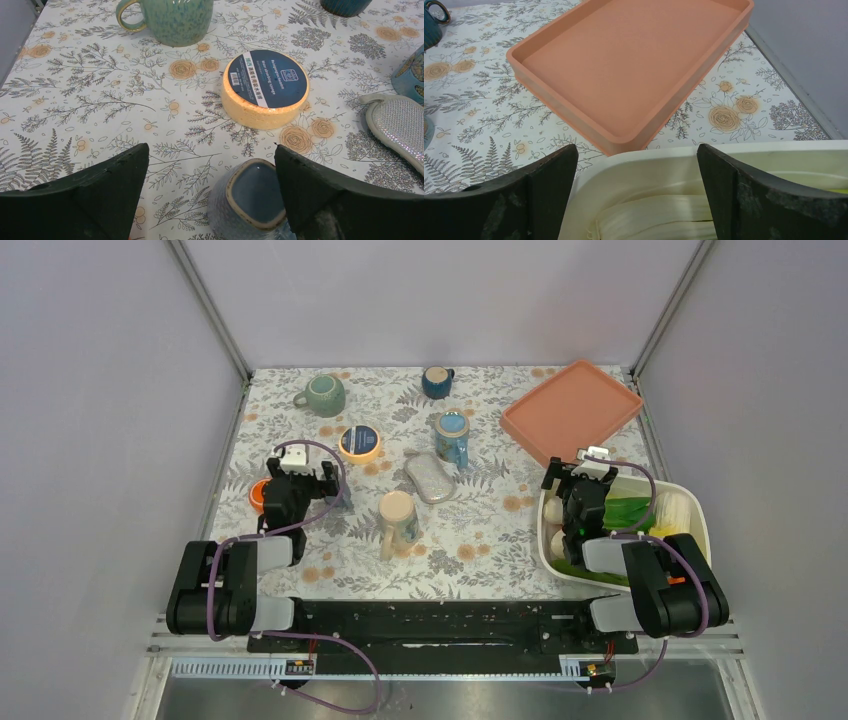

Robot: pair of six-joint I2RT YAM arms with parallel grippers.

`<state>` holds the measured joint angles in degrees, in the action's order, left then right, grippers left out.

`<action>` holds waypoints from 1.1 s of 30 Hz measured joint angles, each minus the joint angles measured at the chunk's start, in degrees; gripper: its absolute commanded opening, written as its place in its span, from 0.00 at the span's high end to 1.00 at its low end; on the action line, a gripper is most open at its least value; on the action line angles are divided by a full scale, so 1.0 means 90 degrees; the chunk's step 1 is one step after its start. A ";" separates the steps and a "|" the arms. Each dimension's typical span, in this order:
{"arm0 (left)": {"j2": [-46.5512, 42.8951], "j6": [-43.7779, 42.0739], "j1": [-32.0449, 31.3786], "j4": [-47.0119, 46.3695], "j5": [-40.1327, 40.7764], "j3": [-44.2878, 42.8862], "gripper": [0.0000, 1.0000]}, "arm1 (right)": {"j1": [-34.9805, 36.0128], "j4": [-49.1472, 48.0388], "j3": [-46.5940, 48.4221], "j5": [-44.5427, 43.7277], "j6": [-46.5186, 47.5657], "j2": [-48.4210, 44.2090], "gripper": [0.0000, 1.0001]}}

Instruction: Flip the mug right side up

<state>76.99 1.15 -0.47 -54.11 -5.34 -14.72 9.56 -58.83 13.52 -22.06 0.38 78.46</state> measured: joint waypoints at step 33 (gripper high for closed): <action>-0.2409 -0.1953 -0.3160 1.0892 -0.1559 -0.4347 0.16 | 0.0005 0.7266 0.2594 0.2025 -0.1724 -0.4153 0.01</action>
<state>55.31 -16.43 -28.91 43.92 -19.38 -53.84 9.61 6.57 36.86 -3.84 -15.14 41.08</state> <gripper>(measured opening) 0.819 0.986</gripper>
